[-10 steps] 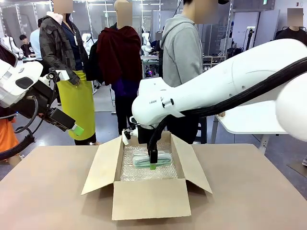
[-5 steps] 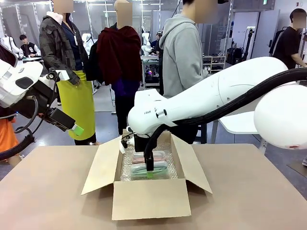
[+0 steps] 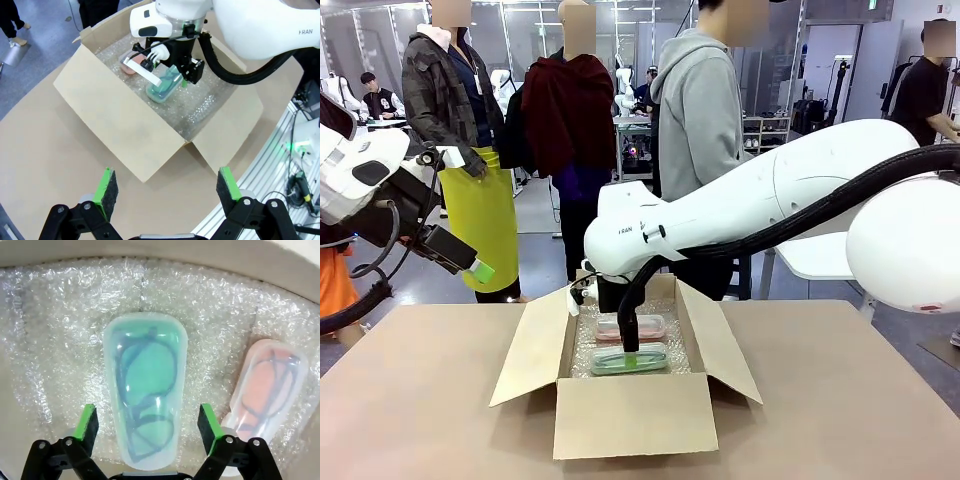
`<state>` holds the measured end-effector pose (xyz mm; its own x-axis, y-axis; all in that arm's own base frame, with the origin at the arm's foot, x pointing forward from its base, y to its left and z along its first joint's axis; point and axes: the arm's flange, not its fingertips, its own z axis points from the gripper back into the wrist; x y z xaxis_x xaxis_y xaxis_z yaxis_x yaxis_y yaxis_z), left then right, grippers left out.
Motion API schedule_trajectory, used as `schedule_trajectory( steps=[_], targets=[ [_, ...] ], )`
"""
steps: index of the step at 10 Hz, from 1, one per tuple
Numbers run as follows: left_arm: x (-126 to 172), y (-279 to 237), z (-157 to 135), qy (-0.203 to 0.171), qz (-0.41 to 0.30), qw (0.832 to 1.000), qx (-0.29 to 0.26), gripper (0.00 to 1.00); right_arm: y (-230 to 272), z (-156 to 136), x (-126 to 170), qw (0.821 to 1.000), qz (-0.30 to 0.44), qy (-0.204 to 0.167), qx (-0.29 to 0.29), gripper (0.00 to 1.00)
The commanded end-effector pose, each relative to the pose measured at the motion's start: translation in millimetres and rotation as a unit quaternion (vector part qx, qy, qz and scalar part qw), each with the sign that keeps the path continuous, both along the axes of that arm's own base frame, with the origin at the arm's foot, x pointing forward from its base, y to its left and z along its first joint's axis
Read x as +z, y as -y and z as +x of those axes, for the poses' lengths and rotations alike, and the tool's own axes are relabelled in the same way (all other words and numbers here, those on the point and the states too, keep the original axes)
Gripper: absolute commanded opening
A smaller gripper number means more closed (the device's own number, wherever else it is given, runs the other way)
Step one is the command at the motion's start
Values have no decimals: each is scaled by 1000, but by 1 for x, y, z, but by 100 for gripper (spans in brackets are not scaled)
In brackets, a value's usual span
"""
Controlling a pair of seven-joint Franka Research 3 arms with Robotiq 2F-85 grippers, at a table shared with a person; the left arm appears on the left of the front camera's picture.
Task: Pack the glasses set securely to prepare it for shipping.
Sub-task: Put the Glasses case from the right side of the table into the Package Box.
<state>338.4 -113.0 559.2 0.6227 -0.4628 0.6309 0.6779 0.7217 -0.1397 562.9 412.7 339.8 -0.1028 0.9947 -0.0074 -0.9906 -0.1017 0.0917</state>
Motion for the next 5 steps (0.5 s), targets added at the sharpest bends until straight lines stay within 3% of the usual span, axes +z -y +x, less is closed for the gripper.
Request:
schedule_trajectory(
  steps=[1, 2, 5],
  targets=[
    [0, -2, 0, 4, -7, 1000, -9, 100, -1, -6, 12, 1000, 0, -1, -24, 100],
    [0, -2, 0, 4, -7, 1000, -9, 100, 0, 0, 0, 1000, 0, 0, 0, 100],
    [0, -2, 0, 4, -7, 1000, -9, 100, 0, 0, 0, 1000, 0, 0, 0, 100]
  ],
)
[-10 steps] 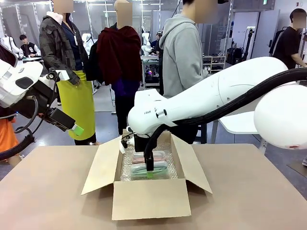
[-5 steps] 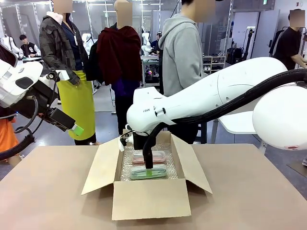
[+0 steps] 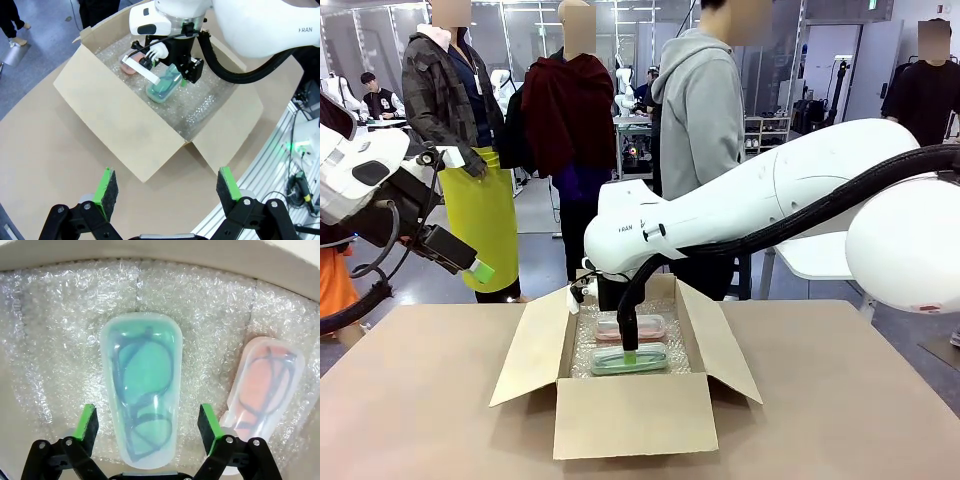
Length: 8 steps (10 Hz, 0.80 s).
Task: Pack the glasses set securely to prepare it for shipping.
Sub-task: Put the Glasses case from the right side of the table into the Package Box, then position the Package Box on the left side of the table.
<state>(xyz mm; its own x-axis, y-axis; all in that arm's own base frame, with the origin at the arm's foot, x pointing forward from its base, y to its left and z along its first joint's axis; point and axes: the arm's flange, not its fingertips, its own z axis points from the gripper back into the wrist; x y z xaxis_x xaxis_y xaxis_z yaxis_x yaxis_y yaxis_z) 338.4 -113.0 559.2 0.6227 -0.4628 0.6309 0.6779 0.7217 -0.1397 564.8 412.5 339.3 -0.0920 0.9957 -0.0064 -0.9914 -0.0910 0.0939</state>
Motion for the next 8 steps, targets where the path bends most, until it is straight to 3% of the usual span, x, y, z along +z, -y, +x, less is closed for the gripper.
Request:
schedule_trajectory(
  steps=[1, 8],
  targets=[
    [0, -2, 0, 4, -7, 1000, -9, 100, 0, -2, 0, 1000, 0, 1, 5, 100],
    [0, -2, 0, 4, -7, 1000, -9, 100, 0, -2, 0, 1000, 0, 1, 5, 100]
  ],
)
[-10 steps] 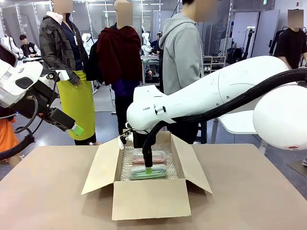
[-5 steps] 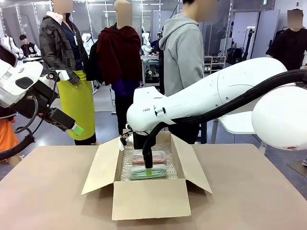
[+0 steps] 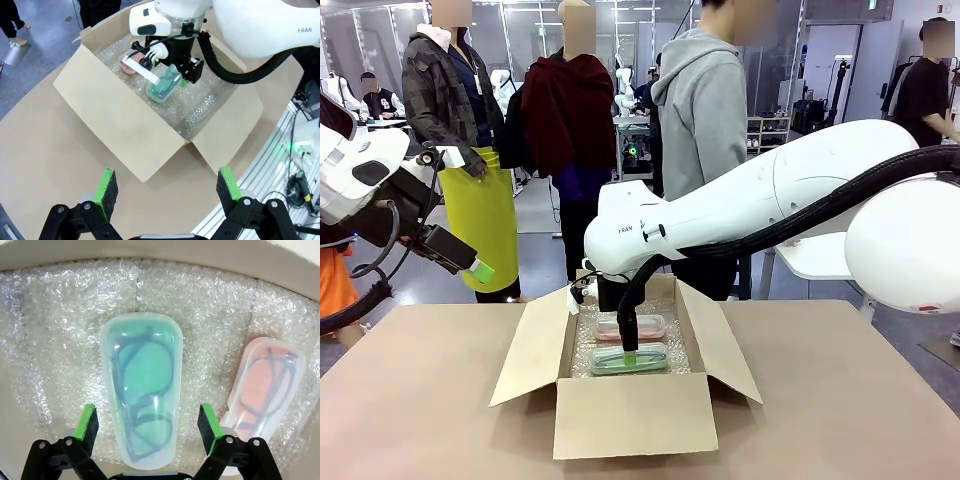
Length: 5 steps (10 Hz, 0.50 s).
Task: Pack the glasses set securely to prepare it for shipping.
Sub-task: Position the Package Box on the left side of the table.
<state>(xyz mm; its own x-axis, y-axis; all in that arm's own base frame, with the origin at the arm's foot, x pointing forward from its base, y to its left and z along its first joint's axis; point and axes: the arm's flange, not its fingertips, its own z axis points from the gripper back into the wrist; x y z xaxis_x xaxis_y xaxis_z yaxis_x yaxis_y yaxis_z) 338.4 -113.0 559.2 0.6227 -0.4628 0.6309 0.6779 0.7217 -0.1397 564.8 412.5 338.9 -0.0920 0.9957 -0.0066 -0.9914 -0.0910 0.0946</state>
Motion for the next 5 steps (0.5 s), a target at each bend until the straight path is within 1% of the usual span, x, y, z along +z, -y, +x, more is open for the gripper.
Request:
schedule_trajectory(
  steps=[1, 4, 5],
  targets=[
    [0, -2, 0, 4, -7, 1000, -9, 100, 0, -2, 1, 1000, 0, 1, 5, 100],
    [0, -2, 0, 4, -7, 1000, -9, 100, 0, -2, 1, 1000, 0, 1, 5, 100],
    [0, 0, 0, 0, 0, 1000, 0, 100, 0, 0, 0, 1000, 0, 0, 0, 100]
  ],
)
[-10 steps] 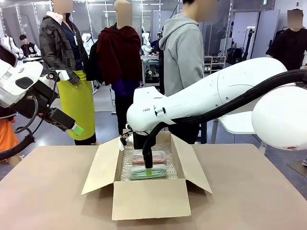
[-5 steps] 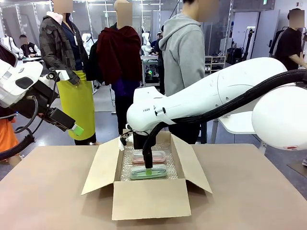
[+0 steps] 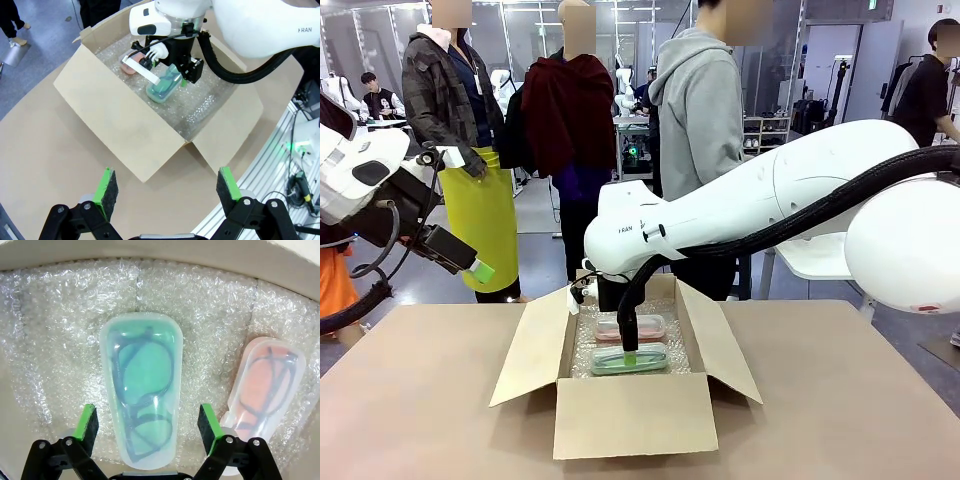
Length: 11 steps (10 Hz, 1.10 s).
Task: Pack the glasses set securely to prepare it for shipping.
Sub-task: Position the Package Box on the left side of the table.
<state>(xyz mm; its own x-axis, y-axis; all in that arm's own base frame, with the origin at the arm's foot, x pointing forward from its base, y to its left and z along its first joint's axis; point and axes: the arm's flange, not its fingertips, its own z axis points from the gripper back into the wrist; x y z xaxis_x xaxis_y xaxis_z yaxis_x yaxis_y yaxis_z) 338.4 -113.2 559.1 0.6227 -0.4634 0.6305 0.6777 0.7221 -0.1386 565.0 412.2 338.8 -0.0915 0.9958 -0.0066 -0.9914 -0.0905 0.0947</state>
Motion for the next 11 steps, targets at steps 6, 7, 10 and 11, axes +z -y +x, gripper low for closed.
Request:
schedule_trajectory(
  steps=[6, 7, 10, 11],
  targets=[
    [-13, -39, 51, -159, -165, 972, 55, 100, 117, -52, 99, 953, 239, 26, -182, 100],
    [-24, -45, 59, -178, -197, 962, 67, 100, 133, -63, 109, 944, 250, 33, -214, 100],
    [-61, -54, 80, -183, -257, 946, 72, 100, 187, -116, 136, 908, 281, 51, -305, 100],
    [-75, -59, 86, -188, -295, 934, 70, 100, 204, -134, 144, 894, 295, 61, -332, 100]
  ],
)
